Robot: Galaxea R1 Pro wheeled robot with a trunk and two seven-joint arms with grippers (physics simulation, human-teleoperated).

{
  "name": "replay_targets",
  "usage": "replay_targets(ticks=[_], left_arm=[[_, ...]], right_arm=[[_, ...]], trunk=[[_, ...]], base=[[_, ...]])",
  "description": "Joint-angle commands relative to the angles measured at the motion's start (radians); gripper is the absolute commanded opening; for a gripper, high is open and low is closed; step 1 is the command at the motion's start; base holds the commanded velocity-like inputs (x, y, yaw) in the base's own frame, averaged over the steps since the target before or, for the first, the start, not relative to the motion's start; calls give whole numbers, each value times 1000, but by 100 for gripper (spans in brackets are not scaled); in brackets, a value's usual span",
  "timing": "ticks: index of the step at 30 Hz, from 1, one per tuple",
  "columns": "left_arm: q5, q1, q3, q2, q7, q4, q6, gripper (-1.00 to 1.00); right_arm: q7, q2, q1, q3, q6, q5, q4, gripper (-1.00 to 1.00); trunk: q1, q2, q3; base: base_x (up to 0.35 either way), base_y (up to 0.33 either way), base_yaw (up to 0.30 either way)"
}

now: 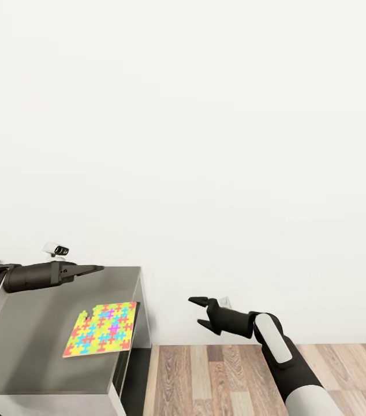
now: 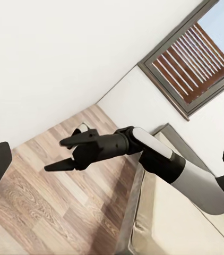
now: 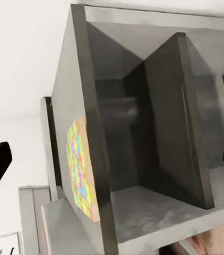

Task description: Put all the toys in the child's room - the three board games (two on the bed and one on the table), the two jigsaw puzzles on the table, and the tennis ball on the table - inside the toy box on the table in the child's room.

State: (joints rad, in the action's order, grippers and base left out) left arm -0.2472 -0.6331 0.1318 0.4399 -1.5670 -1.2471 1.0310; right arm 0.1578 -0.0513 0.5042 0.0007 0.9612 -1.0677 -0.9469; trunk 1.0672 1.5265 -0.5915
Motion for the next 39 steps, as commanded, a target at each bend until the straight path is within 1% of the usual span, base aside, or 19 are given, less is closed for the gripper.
replay_targets(ticks=[1, 6, 10, 16, 24, 33, 39], left_arm=[[0, 0, 0, 0, -4, 0, 11, 100], [0, 0, 0, 0, -4, 0, 11, 100], [0, 0, 0, 0, -4, 0, 11, 100], [0, 0, 0, 0, -4, 1, 11, 100], [0, 0, 0, 0, -4, 1, 11, 100], [0, 0, 0, 0, -4, 2, 11, 100], [0, 0, 1, 0, -4, 3, 11, 100]], right_arm=[[21, 0, 1, -2, 2, 11, 0, 100], [61, 1, 1, -3, 0, 11, 2, 100], [70, 1, 1, -1, 0, 11, 2, 100], [74, 1, -1, -3, -6, 12, 2, 100], [74, 1, -1, -3, -9, 14, 2, 100], [73, 1, -1, -4, -11, 16, 2, 100], [73, 5, -1, -7, -11, 16, 3, 100]], trunk=[[0, 1, -1], [0, 1, -1], [0, 1, -1], [0, 1, -1], [0, 1, -1], [0, 1, -1], [0, 1, -1]], base=[[-4, 119, 0], [-2, 166, 0], [0, 54, 0], [0, 22, 0], [0, 127, 0], [0, 11, 0], [0, 0, 0]])
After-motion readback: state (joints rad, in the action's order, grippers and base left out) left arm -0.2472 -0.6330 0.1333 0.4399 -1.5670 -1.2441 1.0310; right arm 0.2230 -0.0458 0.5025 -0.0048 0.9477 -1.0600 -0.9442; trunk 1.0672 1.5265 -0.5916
